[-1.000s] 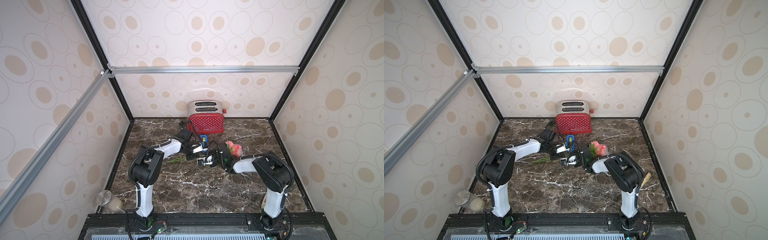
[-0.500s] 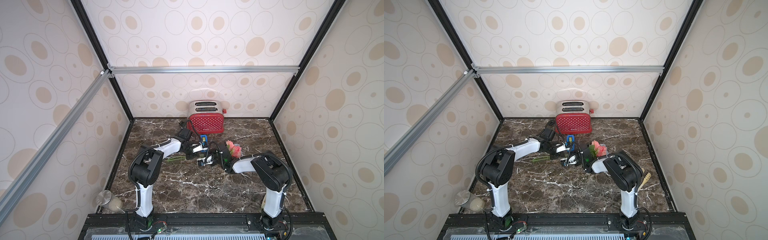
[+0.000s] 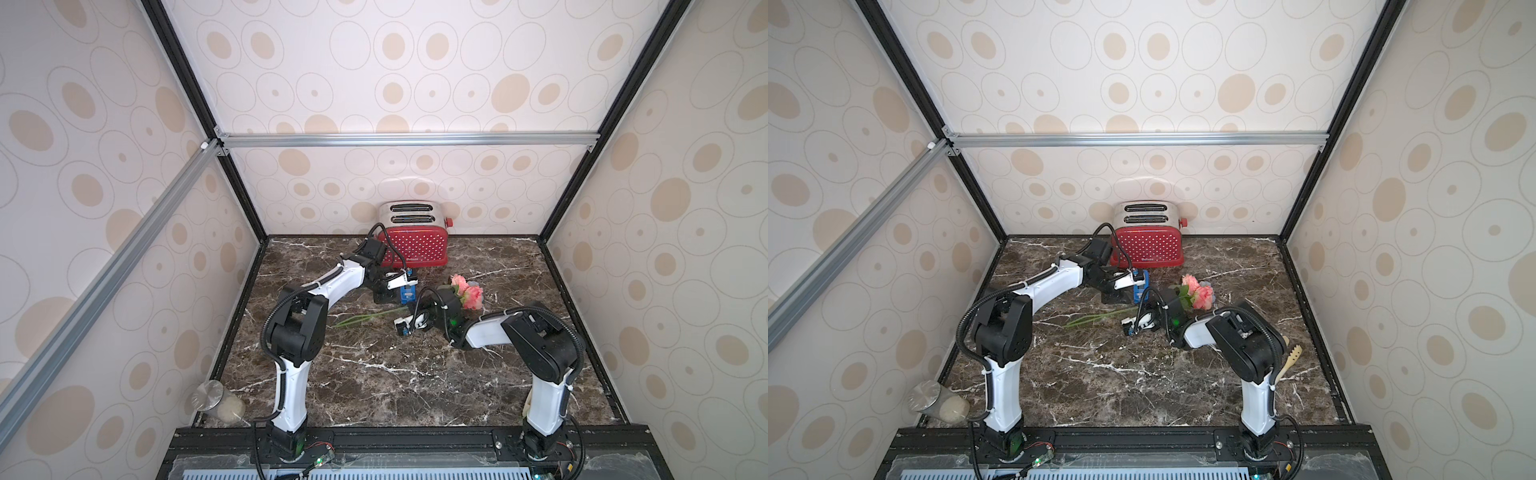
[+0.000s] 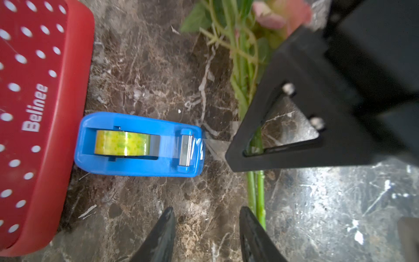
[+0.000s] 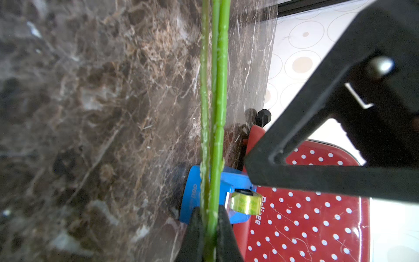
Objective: Wrap bouquets with tape
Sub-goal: Wrap the tape around the bouquet.
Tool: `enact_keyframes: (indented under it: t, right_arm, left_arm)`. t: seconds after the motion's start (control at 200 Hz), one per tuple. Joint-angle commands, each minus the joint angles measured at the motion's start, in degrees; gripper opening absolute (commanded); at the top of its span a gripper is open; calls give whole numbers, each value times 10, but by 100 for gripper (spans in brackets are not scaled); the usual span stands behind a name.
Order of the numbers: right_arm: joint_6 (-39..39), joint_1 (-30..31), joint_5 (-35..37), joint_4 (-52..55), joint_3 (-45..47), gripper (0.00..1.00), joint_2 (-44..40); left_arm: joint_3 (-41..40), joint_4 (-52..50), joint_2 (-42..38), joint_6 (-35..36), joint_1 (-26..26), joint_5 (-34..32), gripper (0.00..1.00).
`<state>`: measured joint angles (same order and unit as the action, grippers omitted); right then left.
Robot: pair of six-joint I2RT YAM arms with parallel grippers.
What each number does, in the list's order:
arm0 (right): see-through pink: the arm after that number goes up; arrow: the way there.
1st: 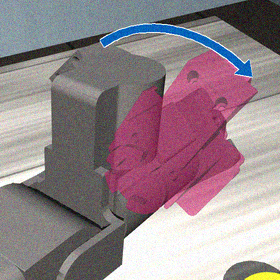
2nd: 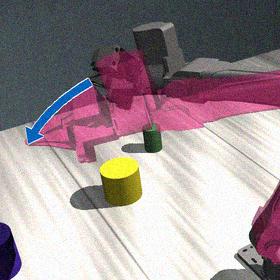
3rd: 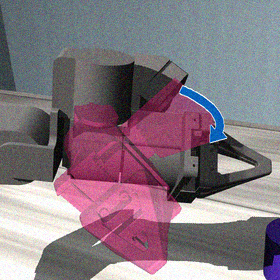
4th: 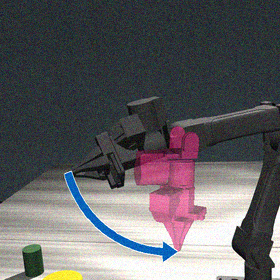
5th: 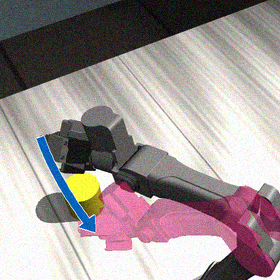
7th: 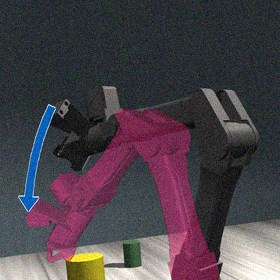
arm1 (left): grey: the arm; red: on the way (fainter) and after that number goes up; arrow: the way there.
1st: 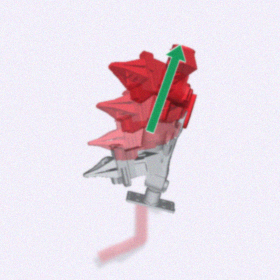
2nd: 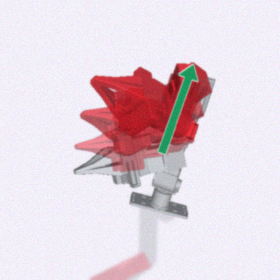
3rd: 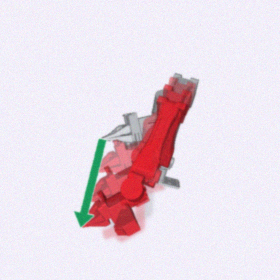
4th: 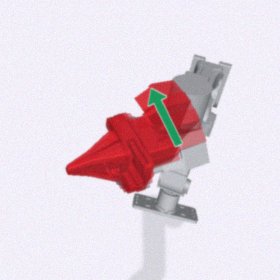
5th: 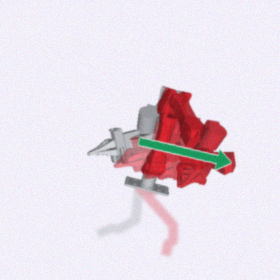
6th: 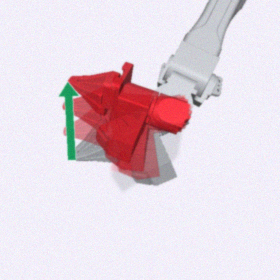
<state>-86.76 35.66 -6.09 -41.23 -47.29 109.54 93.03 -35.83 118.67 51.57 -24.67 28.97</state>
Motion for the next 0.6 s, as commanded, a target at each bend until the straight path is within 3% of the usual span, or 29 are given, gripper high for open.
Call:
enact_keyframes:
  t: [0.0, 0.33, 0.595]
  right_arm:
    - [-31, 3, 1, -28, 8, 0, -18]
    - [-57, 7, 13, -32, 13, 0, -25]
    - [-65, 7, 23, -28, 4, 0, -10]
  left_arm:
    - [4, -76, 15, 39, 9, 0, 46]
    - [2, -109, 14, 52, 30, 19, 48]
    - [1, -76, -38, 37, 48, 37, 51]
